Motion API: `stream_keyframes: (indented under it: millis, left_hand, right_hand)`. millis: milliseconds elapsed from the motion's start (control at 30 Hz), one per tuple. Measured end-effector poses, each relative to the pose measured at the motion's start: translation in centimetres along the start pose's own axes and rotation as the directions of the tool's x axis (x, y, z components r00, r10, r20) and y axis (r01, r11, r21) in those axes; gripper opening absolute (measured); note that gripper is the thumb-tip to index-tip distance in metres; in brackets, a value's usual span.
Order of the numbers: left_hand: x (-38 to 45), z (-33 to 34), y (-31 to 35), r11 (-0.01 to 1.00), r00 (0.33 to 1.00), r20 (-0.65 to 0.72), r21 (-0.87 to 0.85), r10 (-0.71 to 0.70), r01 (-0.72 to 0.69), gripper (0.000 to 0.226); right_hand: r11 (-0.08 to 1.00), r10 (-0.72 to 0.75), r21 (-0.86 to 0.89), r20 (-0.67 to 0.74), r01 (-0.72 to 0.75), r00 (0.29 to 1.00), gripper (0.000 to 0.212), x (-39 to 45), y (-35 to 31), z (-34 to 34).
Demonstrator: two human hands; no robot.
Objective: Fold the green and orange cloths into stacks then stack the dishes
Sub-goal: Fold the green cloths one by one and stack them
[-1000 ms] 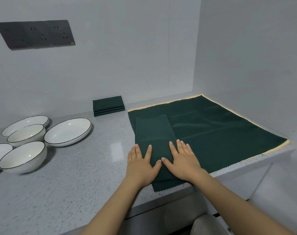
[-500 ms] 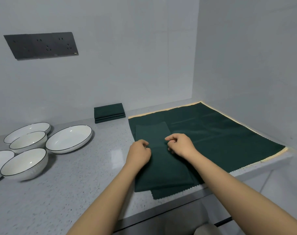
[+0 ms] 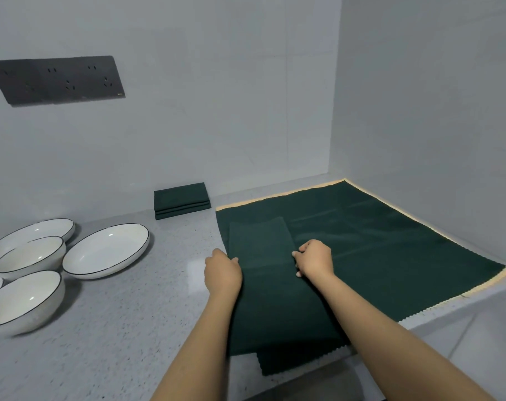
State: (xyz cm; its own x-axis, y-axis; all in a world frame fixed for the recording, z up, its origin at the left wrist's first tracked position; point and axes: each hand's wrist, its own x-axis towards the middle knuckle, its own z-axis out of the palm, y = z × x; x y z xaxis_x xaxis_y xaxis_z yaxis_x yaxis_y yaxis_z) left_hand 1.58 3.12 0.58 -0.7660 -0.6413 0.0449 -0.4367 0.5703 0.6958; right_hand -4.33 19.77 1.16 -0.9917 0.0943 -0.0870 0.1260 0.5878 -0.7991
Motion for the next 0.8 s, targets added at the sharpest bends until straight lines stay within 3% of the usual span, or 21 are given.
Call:
stream_keyframes:
  millis: [167, 267, 434, 534, 667, 801]
  left_hand:
    - [0.8, 0.6, -0.3, 0.993, 0.998, 0.01, -0.099, -0.066, 0.067, 0.025]
    - [0.4, 0.5, -0.5, 0.963, 0.995, -0.004, -0.25, -0.1, 0.096, 0.021]
    - [-0.2, -0.2, -0.8, 0.838, 0.99, 0.062, -0.528, -0.125, 0.138, 0.007]
    - [-0.5, -1.3, -1.0, 0.715, 0.983, 0.166, -0.678, -0.077, 0.171, 0.01]
    - [-1.2, -2.8, -1.2, 0.6, 0.957, 0.29, -0.765, -0.004, 0.235, 0.021]
    - [-1.7, -3.3, -1.3, 0.539, 0.938, 0.347, -0.785, -0.024, 0.304, 0.032]
  right_hand:
    - [0.994, 0.073, 0.08, 0.008, -0.073, 0.997, 0.023, 0.5, -0.1, -0.1]
    - [0.967, 0.086, 0.236, 0.036, -0.092, 0.996, 0.016, 0.5, 0.1, -0.2]
    - [0.881, 0.041, 0.463, 0.125, -0.095, 0.991, 0.016, -0.2, 0.4, -0.9]
    - [0.832, -0.054, 0.551, 0.197, -0.065, 0.979, 0.002, -0.6, 0.7, -1.9]
    - [0.758, -0.067, 0.636, 0.298, -0.146, 0.952, 0.029, -1.2, 0.9, -3.0]
    - [0.751, -0.113, 0.652, 0.284, -0.106, 0.952, 0.036, -2.0, 1.1, -3.6]
